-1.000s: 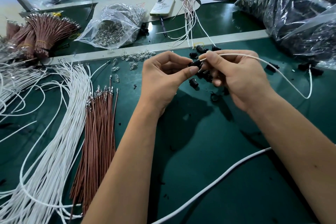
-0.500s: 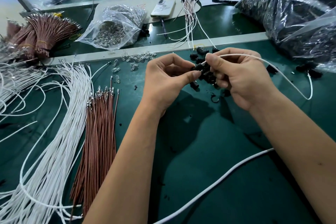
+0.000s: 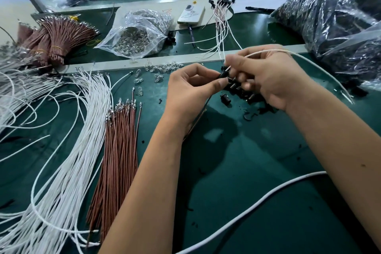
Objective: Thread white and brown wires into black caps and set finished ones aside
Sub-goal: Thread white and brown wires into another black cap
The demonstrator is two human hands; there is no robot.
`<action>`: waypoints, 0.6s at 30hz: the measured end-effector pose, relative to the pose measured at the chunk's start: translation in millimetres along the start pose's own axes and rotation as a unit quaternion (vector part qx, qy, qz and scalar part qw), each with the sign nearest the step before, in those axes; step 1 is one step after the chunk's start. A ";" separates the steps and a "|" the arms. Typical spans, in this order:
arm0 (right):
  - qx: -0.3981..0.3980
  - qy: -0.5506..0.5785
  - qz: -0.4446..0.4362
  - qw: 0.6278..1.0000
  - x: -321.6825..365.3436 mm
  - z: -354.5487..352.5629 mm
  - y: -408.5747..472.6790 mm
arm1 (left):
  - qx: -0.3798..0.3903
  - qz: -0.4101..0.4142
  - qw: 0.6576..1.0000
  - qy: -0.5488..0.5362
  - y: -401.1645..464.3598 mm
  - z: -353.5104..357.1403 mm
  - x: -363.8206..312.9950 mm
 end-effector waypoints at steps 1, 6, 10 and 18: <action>-0.007 0.025 -0.003 1.000 2.7 0.4 2.1 | 0.003 -0.016 1.000 -0.014 -0.1 0.2 0.8; 0.052 -0.044 -0.008 0.998 10.6 19.1 11.6 | 0.049 -0.069 0.995 -0.057 -1.8 3.3 5.7; 0.135 -0.188 0.028 0.973 19.3 34.1 19.2 | 0.102 -0.083 0.987 -0.096 -3.5 8.4 7.8; 0.084 -0.275 0.012 0.958 25.1 38.5 30.5 | 0.075 -0.166 0.960 -0.212 0.8 2.9 17.4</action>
Point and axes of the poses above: each hand's wrist, its own y-axis towards the middle knuckle, its own z-axis out of the palm, x = y × z, the point moved 7 cm from there along y, towards the middle knuckle, and after that the axes turned 6 degrees about y, right-handed, at the moved point
